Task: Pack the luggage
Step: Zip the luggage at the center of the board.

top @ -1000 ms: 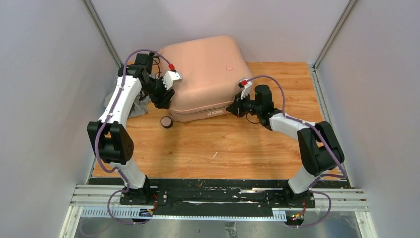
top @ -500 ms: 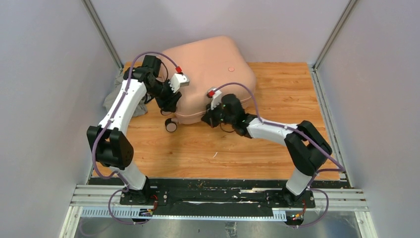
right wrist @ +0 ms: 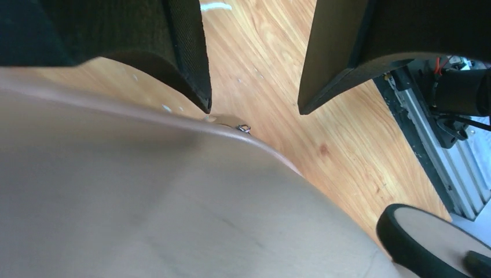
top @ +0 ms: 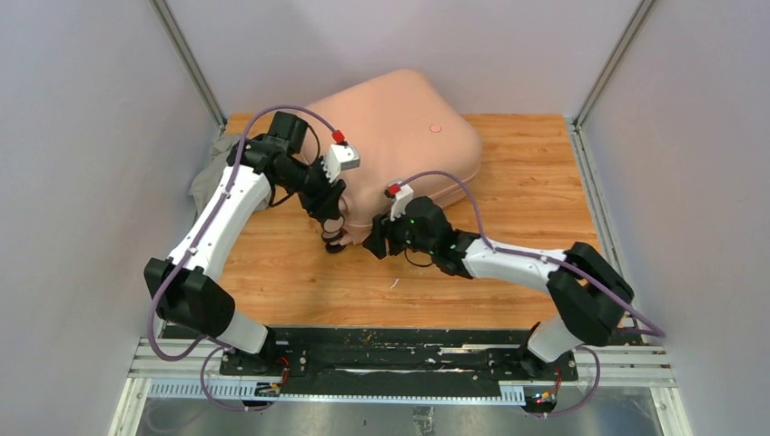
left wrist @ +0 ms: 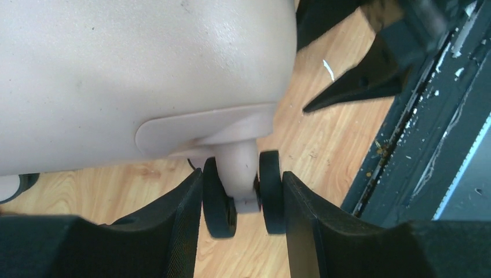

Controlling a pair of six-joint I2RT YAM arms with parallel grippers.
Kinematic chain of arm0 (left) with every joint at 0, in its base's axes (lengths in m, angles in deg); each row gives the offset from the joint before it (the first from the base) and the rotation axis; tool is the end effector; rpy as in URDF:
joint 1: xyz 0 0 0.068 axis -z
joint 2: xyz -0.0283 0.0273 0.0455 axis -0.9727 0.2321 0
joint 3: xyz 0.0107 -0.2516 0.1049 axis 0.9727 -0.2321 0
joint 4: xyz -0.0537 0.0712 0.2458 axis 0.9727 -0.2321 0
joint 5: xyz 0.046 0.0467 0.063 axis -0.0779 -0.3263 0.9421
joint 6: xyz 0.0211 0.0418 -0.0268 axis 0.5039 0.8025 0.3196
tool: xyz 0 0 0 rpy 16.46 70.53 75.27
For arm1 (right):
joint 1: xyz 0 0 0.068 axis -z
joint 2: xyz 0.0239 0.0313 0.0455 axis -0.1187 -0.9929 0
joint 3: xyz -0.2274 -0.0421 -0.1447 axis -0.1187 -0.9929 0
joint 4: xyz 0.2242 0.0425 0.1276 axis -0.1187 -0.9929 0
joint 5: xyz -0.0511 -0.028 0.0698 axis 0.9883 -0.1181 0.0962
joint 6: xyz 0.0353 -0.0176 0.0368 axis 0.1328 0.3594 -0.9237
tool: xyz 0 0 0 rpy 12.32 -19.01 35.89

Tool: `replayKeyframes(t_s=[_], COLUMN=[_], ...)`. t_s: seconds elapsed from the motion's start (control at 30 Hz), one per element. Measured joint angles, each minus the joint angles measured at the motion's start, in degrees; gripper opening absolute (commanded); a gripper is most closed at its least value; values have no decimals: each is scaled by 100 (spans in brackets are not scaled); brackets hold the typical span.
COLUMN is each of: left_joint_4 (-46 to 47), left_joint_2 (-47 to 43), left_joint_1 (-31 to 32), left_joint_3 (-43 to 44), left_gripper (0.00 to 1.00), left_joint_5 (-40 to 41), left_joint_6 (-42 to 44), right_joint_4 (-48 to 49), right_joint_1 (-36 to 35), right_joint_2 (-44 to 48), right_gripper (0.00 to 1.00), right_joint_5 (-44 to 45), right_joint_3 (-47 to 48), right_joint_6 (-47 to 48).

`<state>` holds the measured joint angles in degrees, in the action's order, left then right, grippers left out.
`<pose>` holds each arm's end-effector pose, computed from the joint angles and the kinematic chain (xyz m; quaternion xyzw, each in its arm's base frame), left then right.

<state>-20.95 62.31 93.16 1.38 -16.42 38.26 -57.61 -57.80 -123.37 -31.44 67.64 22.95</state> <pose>0.2730 -0.1022 0.3549 0.4867 0.7935 -0.2378 0.2776 0.2173 0.2776 0.2361 -0.2573 0.7647 0.3985 0.4362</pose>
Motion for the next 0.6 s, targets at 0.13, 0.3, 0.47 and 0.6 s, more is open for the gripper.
replayKeyframes(t_s=[0.13, 0.3, 0.47, 0.6], left_joint_4=[-105, 85, 330, 393], left_joint_2=[-168, -229, 323, 1300], left_joint_1=[-7, -756, -1296, -1453], left_joint_3=[129, 1344, 2319, 2830], left_gripper=[100, 100, 100, 100], left_joint_5=[15, 66, 518, 769], left_joint_6=[9, -83, -87, -101], right_joint_4=[-127, -352, -656, -743], right_joint_1=[164, 531, 820, 826], right_joint_2=[817, 1593, 1716, 1659], right_gripper=[69, 72, 71, 71], right_joint_5=[507, 1104, 1432, 1419], right_joint_3=[-660, -1329, -1390, -1390], right_joint_6=[-426, -1137, -1648, -1836])
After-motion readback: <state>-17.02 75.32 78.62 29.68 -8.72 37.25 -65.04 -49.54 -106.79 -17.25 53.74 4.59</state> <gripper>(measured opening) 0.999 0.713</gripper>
